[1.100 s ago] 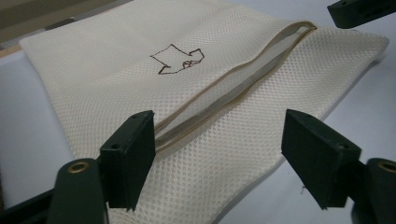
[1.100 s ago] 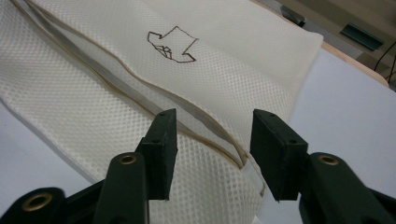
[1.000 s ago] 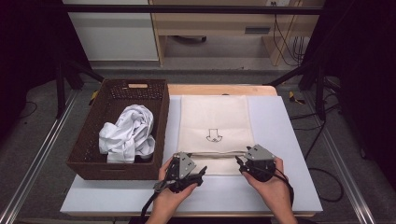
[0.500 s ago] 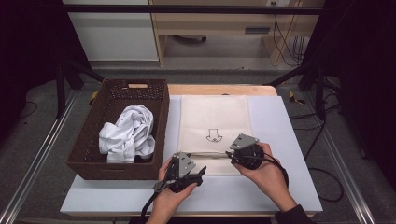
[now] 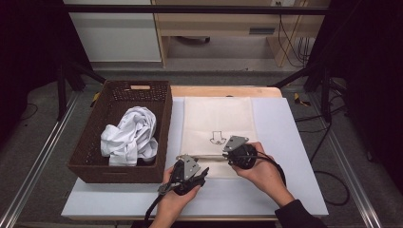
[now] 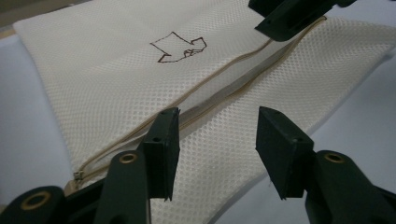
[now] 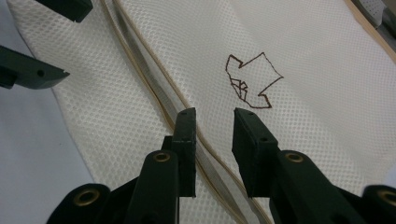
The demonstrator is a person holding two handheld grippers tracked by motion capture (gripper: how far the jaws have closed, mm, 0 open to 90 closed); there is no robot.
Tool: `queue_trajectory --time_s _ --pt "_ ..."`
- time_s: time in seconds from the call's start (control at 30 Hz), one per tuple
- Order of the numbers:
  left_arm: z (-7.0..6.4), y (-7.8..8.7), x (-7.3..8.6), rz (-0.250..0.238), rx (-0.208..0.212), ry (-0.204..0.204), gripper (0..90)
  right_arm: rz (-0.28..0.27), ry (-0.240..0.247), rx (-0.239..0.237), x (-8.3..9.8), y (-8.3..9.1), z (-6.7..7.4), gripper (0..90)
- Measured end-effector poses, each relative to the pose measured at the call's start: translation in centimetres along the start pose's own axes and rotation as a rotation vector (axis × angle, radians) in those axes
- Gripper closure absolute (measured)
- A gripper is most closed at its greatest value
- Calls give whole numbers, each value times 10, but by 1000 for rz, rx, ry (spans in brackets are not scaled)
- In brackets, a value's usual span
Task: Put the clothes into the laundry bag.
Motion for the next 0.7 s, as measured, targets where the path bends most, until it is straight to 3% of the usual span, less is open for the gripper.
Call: queue_trajectory --time_s 0.13,0.37,0.53,0.7 --pt "-2 1 0 5 0 -21 537 39 29 -14 -1 -15 4 573" --pt "-1 0 1 6 6 -9 546 77 61 1 -1 -26 5 576" --pt "0 1 1 8 10 -10 569 117 68 11 0 -29 5 724" --pt "-1 0 2 14 17 -18 591 105 68 10 -6 -24 0 853"
Point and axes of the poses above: each handheld gripper's, and its own axes: y roughly backward along the jaws, x roughly out of its underside, z roughly to its left, the point moved 2 cm from there along -y, roughly forward along the jaws, and after that the axes turned 2 degrees about -y, right-handed, at the moved point
